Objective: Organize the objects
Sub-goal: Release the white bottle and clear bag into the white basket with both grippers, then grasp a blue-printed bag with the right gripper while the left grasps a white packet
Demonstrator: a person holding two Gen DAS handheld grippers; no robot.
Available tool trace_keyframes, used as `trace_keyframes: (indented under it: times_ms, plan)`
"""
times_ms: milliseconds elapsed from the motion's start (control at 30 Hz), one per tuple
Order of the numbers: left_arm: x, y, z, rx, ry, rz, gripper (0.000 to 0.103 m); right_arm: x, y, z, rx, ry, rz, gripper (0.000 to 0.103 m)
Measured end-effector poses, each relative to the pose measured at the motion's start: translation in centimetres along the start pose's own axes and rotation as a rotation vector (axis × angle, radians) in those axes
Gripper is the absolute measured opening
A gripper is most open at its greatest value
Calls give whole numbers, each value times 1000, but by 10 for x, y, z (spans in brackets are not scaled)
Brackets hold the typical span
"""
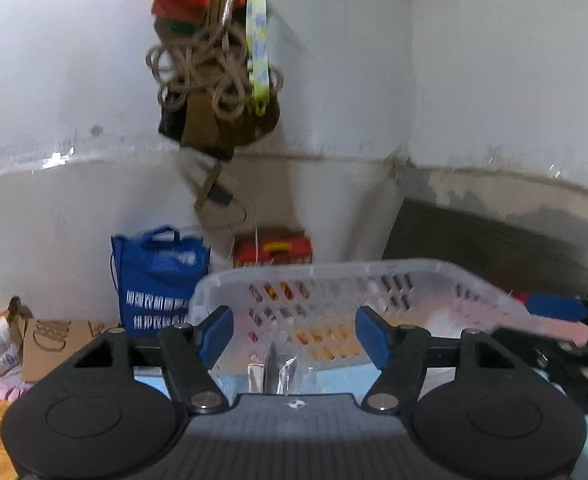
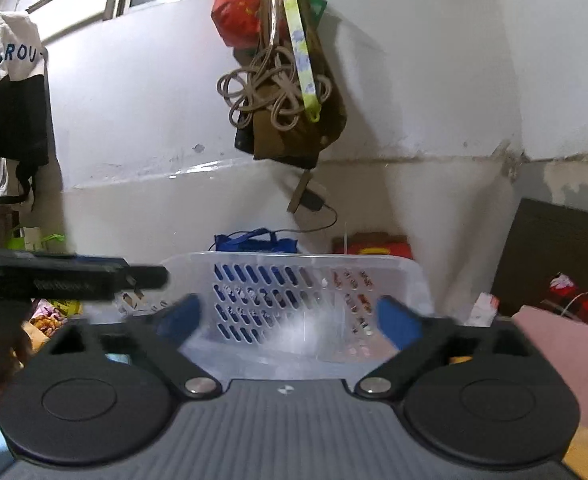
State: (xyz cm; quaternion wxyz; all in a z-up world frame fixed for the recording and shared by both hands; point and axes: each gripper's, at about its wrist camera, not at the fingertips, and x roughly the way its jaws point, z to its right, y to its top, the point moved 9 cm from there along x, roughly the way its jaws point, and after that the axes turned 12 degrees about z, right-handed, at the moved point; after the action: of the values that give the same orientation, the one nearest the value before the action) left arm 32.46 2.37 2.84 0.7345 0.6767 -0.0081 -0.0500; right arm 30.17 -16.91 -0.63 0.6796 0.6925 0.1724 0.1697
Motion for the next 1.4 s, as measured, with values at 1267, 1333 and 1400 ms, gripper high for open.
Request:
trace_keyframes:
  times_ms: [1267, 1333, 1400]
  plan:
    - [-95, -99, 12, 69, 119, -52, 76, -151, -115, -71, 66, -7, -55, 47]
    - [-94, -101, 12, 64, 117, -63, 60, -151, -115, -71, 66, -2, -57, 44]
    - [-95, -101, 11, 55, 108, -57, 52, -152, -113, -71, 65, 1, -54, 36]
